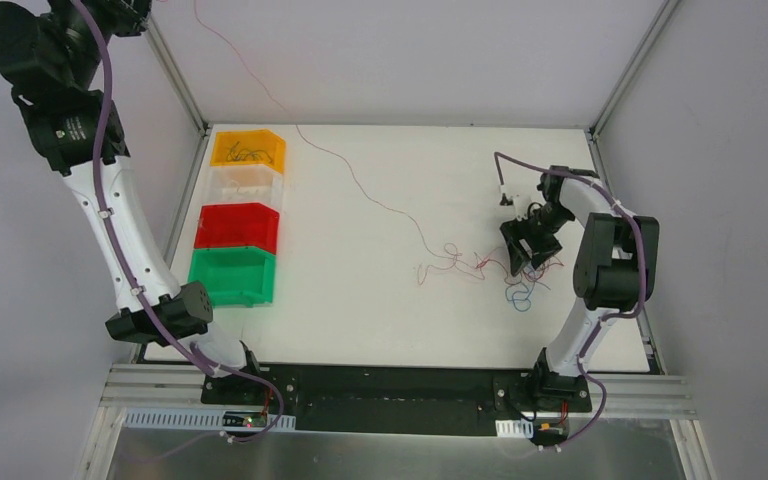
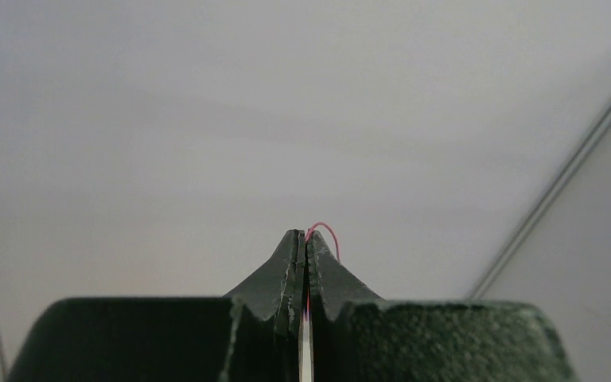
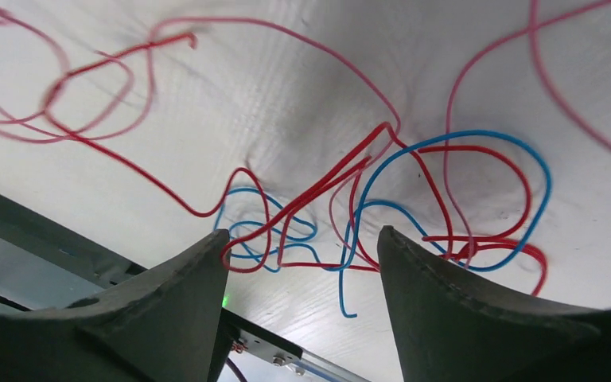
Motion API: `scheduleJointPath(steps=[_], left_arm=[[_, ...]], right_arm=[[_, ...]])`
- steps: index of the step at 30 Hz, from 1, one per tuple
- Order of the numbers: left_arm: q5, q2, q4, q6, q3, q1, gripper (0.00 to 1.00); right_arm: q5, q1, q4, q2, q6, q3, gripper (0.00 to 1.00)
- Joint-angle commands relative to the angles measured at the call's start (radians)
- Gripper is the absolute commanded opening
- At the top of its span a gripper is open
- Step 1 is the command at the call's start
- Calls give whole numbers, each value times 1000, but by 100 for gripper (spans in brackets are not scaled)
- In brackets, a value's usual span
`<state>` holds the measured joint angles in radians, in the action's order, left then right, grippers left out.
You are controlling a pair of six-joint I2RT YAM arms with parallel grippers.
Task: Untangle the cables
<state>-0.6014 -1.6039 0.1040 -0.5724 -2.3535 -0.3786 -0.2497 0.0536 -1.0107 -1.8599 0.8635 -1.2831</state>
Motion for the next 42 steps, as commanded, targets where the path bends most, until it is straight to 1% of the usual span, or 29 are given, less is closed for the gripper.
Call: scheduleJointPath(steps=[1, 4, 6, 8, 10, 12, 15, 17, 21, 25, 26, 27, 28, 30, 32, 33, 36, 39, 40, 42], left_arm=[[-170, 35, -133, -110, 83, 40, 0], [-197, 73, -135, -66, 170, 89, 0], [-195, 82, -128, -55, 182, 102, 0], [-184, 80, -112, -37, 173, 103, 0], [-174, 77, -84, -14, 162, 102, 0], [-171, 72, -78, -11, 155, 103, 0], [-162, 58, -78, -12, 136, 102, 0], [-159, 48, -74, -7, 117, 103, 0], [-158, 36, -54, 7, 84, 102, 0], [-149, 36, -37, 21, 82, 101, 0], [-148, 35, -37, 24, 82, 101, 0], [-147, 35, -33, 25, 81, 101, 0], [-146, 36, -29, 29, 82, 101, 0], [-147, 37, -18, 40, 81, 101, 0], [-140, 41, 3, 58, 90, 100, 0], [-134, 47, 11, 68, 100, 100, 0], [-119, 69, 28, 96, 169, 98, 0], [-116, 99, 31, 144, 270, 98, 0], [-126, 109, 32, 169, 319, 99, 0], [-140, 136, 35, 220, 414, 106, 0]], right_arm=[[-185, -4, -92, 57, -21, -131, 70], [-313, -22, -101, 100, -30, -179, 70], [-373, -50, -93, 128, -39, -199, 70], [-407, -108, -58, 147, -71, -213, 70], [-419, -169, -15, 155, -106, -221, 68], [-416, -234, 69, 147, -163, -227, 67], [-434, -322, 125, 91, -241, -274, 67], [-453, -365, 169, 53, -298, -292, 67], [-465, -438, 306, 14, -392, -269, 68], [-467, -492, 406, -35, -462, -261, 67], [-468, -500, 420, -46, -479, -262, 65], [-470, -508, 436, -54, -486, -260, 61], [-469, -515, 444, -60, -491, -259, 52], [-467, -522, 450, -65, -501, -258, 25], [-482, -523, 432, -49, -506, -272, 6], [-481, -522, 422, -32, -505, -280, 0], [-508, -508, 400, 42, -531, -303, 0], [-531, -490, 393, 144, -583, -325, 0], [-541, -485, 390, 172, -620, -344, 0], [-587, -482, 396, 220, -749, -416, 0]])
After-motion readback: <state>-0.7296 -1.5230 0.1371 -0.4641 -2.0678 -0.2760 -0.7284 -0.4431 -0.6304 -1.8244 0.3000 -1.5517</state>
